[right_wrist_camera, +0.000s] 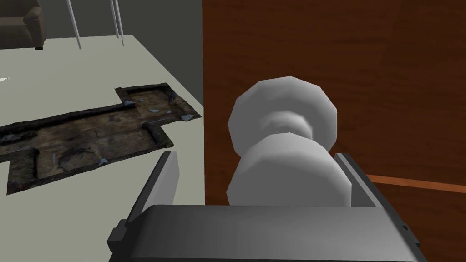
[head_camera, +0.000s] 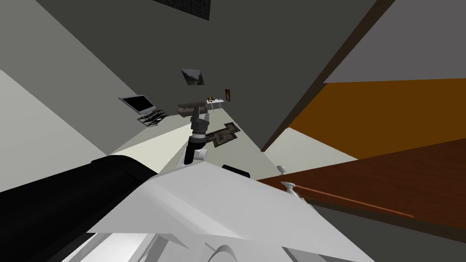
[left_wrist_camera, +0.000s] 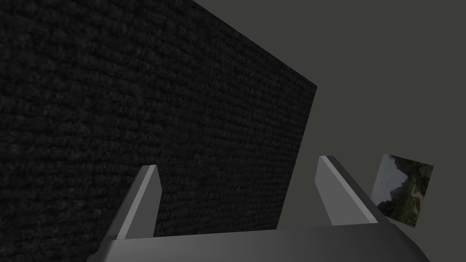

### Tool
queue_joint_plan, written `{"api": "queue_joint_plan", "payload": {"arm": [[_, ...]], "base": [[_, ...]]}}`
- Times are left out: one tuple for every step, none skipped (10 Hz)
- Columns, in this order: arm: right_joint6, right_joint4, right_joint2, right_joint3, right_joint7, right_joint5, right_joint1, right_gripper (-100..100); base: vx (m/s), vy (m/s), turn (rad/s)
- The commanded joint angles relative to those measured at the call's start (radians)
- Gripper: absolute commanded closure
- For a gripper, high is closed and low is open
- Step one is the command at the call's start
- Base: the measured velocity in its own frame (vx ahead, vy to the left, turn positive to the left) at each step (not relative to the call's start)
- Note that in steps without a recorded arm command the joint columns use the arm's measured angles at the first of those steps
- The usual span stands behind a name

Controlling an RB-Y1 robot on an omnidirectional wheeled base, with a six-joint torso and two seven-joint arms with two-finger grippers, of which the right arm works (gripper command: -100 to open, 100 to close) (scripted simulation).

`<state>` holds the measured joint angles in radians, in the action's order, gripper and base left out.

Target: Pull the door open

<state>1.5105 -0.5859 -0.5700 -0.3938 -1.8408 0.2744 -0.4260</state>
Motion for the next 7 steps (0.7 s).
{"api": "queue_joint_plan", "payload": {"arm": [[-0.016, -0.050, 0.021, -0.032, -0.001, -0.020, -0.024, 100], [-0.016, -0.039, 0.021, -0.032, -0.001, -0.020, -0.024, 100], [-0.016, -0.035, 0.021, -0.032, -0.001, -0.020, -0.024, 100], [-0.016, -0.050, 0.021, -0.032, -0.001, -0.020, -0.024, 100], [-0.016, -0.050, 0.021, -0.032, -0.001, -0.020, -0.024, 100], [-0.016, -0.050, 0.021, -0.032, -0.001, -0.020, -0.024, 100], [-0.016, -0.050, 0.021, -0.032, -0.001, -0.020, -0.024, 100]], "base": [[0.014, 0.007, 0.005], [-0.017, -0.013, 0.030], [-0.007, 0.003, 0.010], [-0.016, -0.004, -0.016], [-0.016, 0.009, -0.004], [-0.017, -0.001, -0.004], [0.000, 0.000, 0.000]]}}
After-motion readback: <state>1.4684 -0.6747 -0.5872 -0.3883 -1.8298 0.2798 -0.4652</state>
